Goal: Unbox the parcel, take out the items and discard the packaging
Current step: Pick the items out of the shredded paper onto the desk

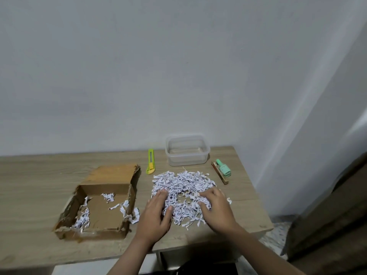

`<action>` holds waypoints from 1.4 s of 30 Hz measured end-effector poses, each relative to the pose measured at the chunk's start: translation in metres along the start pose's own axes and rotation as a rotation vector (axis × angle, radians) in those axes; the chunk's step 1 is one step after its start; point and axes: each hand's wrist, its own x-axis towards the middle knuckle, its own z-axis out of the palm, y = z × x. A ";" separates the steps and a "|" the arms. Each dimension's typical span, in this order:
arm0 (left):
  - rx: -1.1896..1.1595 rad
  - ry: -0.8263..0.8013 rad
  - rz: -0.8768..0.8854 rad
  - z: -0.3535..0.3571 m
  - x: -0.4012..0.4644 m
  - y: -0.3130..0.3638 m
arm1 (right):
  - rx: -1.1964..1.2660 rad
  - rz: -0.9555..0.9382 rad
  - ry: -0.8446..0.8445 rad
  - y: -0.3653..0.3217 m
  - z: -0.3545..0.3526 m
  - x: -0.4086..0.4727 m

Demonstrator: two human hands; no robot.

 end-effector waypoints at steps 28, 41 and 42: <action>0.460 -0.314 0.101 0.027 0.021 0.049 | 0.120 0.047 -0.053 0.020 -0.010 0.000; 0.347 -0.294 0.230 0.025 0.028 0.055 | 0.182 0.100 -0.064 0.001 -0.018 0.048; 0.358 -0.304 0.219 0.025 0.027 0.053 | 0.186 0.106 -0.061 0.002 -0.016 0.052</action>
